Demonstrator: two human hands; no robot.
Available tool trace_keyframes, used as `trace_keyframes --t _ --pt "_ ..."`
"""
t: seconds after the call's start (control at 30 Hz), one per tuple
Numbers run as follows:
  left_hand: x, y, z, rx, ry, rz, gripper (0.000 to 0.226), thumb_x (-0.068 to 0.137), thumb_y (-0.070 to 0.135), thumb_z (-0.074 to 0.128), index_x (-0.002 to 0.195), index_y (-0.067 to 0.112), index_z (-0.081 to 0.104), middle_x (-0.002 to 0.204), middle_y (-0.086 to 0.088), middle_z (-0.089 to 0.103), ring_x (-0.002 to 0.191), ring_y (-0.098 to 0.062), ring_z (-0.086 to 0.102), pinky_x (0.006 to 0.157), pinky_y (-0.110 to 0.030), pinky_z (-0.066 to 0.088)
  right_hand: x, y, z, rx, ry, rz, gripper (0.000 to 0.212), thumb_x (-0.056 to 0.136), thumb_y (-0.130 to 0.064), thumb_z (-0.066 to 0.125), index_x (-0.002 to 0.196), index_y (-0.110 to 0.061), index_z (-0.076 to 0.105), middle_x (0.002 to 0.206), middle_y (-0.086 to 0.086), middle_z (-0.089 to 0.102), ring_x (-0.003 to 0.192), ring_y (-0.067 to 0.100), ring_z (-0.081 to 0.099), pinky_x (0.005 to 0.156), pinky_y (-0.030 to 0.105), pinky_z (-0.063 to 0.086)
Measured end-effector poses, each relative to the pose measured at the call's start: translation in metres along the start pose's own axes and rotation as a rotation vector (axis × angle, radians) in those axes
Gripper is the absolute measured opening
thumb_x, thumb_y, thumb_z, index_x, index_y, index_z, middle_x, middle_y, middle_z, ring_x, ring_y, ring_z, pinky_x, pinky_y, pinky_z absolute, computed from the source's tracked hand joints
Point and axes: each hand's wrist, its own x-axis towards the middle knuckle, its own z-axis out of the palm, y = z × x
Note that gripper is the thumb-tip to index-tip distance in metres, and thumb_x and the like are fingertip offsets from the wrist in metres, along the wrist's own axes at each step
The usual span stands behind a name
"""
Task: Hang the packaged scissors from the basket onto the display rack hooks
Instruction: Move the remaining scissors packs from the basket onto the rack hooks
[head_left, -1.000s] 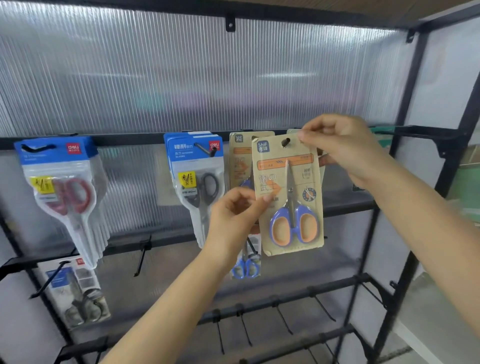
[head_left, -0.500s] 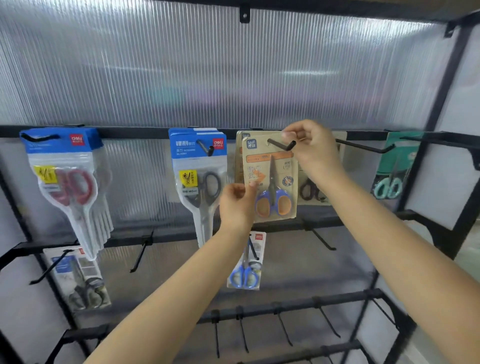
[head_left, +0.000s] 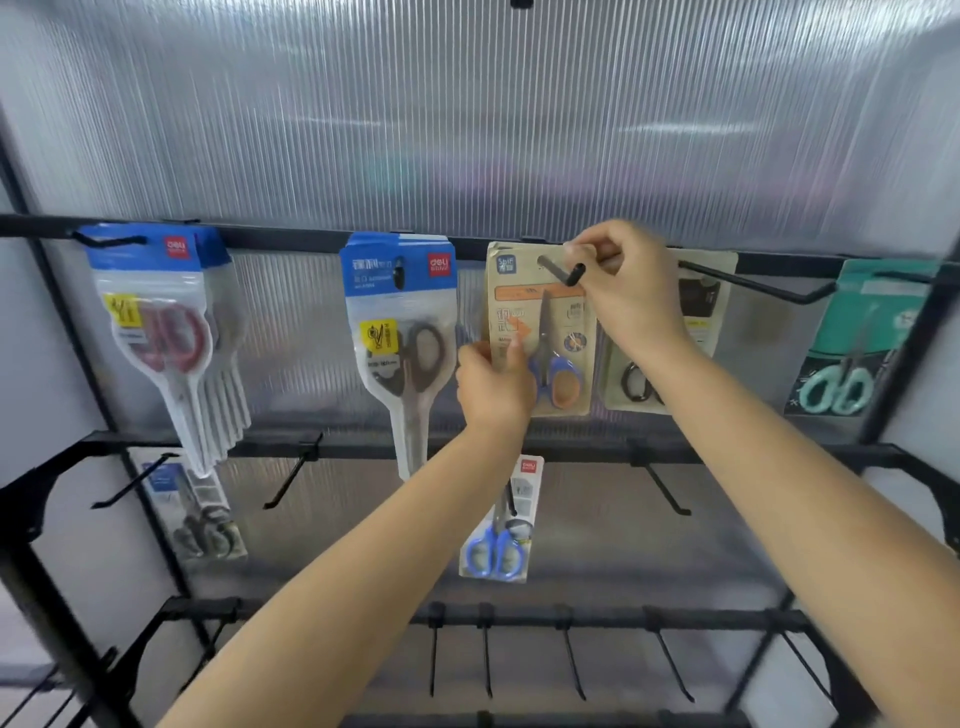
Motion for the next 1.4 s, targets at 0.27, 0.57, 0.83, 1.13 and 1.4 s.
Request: trace_keyframes --t 0.27,0.57,0.83,1.13,1.4 --pt "-0.015 -0.031 -0.016 0.216 -0.09 0.289 0.047 0.09 0.018 0.058 0.132 0.01 0.037 0.12 0.002 0.031 0.107 -0.013 0.042 0.091 -0.017 0.037 -0.022 0.001 -0.006 -0.147 0.044 0.008 0.033 0.09 -0.021 0.059 0.121 -0.01 0.057 0.113 0.003 0.059 0.101 0.016 0.058 0.088 0.035 0.05" --pt "-0.048 -0.087 -0.047 0.524 -0.184 0.78 0.075 0.08 0.002 0.065 0.144 0.003 0.027 0.154 -0.027 0.007 0.143 -0.034 0.003 0.113 -0.048 0.02 -0.135 -0.017 -0.031 -0.581 -0.031 0.123 0.037 0.092 -0.015 0.053 0.128 -0.004 0.052 0.125 0.012 0.054 0.116 0.029 0.051 0.095 0.036 0.041" --pt "-0.108 -0.114 -0.074 0.689 -0.723 0.993 0.06 0.07 -0.002 0.072 0.125 -0.008 0.05 0.135 -0.029 0.047 0.126 -0.045 0.045 0.101 -0.062 0.034 -0.263 -0.064 -0.062 -0.916 -0.073 0.342 0.036 0.086 -0.022 0.049 0.109 0.004 0.061 0.102 0.019 0.065 0.084 0.036 0.066 0.069 0.04 0.054" --pt "-0.25 -0.132 -0.075 0.646 -1.251 1.1 0.048 0.089 0.017 0.051 0.132 -0.004 0.047 0.14 -0.021 0.046 0.129 -0.035 0.045 0.107 -0.045 0.035 -0.414 -0.143 -0.124 -1.173 -0.127 0.782 0.048 0.094 -0.022 0.049 0.137 -0.002 0.043 0.14 0.016 0.046 0.127 0.03 0.046 0.104 0.038 0.036" --pt "-0.349 -0.145 -0.083 0.697 -1.51 1.211 0.055 0.102 0.031 0.031 0.15 0.01 0.015 0.158 -0.008 0.014 0.145 -0.021 0.012 0.118 -0.034 0.006 -0.491 -0.214 -0.183 -1.288 0.036 1.02 0.043 0.092 -0.016 0.055 0.131 0.002 0.049 0.13 0.017 0.055 0.118 0.033 0.054 0.097 0.037 0.041"
